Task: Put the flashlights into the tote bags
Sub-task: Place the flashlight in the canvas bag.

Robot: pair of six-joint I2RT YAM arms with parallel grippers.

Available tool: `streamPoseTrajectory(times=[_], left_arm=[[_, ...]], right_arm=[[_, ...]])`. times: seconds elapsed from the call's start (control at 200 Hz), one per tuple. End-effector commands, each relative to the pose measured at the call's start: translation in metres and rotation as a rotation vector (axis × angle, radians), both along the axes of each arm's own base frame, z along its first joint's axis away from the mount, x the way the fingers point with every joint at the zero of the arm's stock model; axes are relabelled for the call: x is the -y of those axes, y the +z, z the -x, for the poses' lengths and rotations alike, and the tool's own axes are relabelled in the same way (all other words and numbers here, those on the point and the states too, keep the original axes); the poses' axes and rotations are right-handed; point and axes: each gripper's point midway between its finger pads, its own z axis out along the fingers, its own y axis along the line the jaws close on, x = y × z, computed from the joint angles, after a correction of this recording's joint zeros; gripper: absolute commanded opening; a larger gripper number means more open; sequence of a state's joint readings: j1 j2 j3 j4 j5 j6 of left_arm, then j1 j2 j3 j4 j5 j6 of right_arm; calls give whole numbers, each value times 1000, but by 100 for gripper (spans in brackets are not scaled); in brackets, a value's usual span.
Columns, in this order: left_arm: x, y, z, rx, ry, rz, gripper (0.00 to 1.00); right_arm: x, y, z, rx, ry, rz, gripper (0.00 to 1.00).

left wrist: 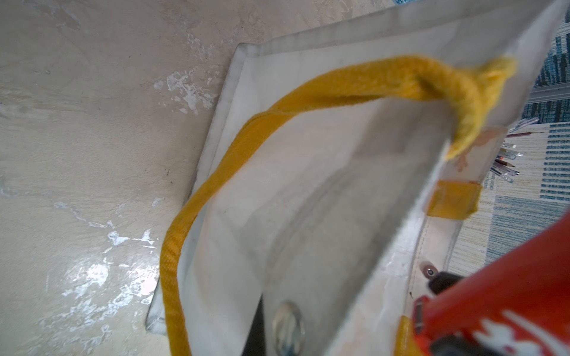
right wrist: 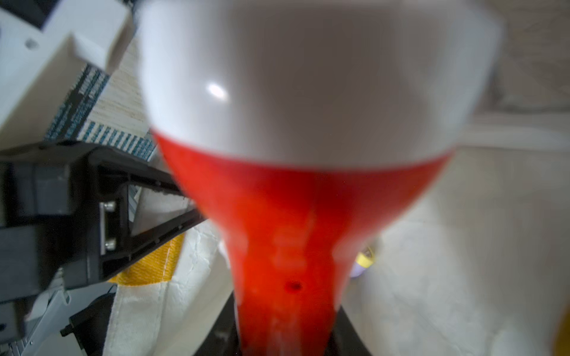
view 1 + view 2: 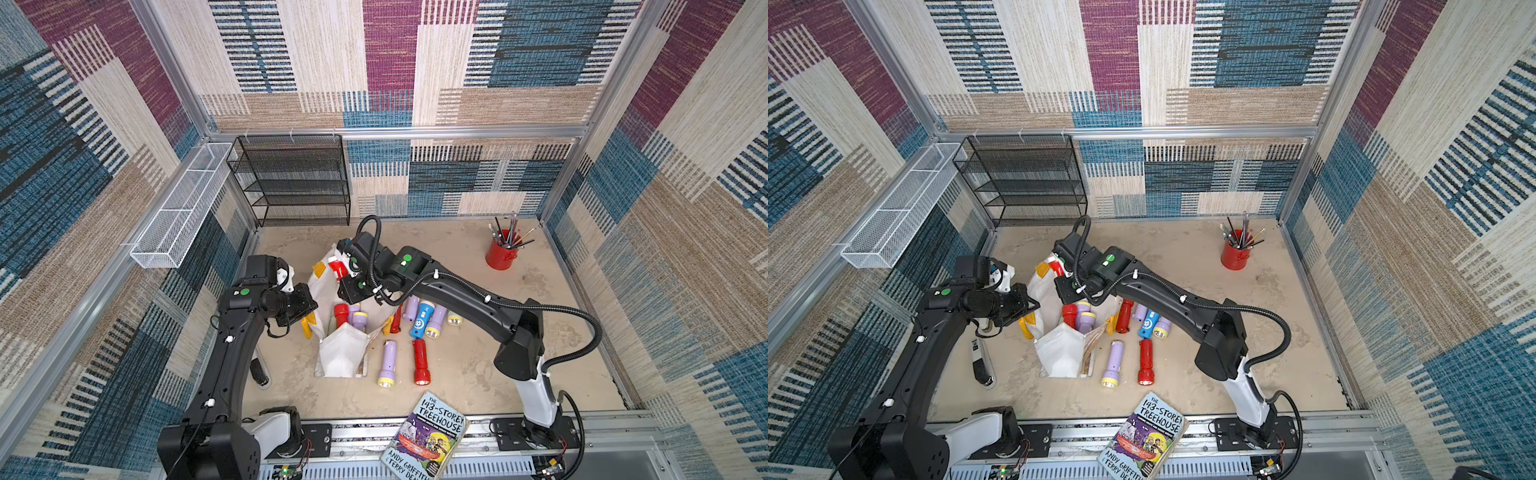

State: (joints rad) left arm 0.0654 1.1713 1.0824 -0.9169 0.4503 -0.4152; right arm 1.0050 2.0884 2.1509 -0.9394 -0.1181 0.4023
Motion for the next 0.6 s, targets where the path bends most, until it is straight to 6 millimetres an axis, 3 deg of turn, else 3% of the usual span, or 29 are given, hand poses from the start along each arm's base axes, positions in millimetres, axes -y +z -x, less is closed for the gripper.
streamPoseTrajectory(times=[0.0, 0.21, 0.596], left_arm=[[3, 2, 1, 5, -12, 15, 0], [2, 1, 1, 4, -12, 9, 0], [2, 2, -1, 7, -12, 15, 0]], right_arm=[[-13, -6, 11, -16, 53, -18, 28], [-27, -37, 32, -108, 114, -25, 28], [-20, -96, 68, -301, 153, -5, 27]])
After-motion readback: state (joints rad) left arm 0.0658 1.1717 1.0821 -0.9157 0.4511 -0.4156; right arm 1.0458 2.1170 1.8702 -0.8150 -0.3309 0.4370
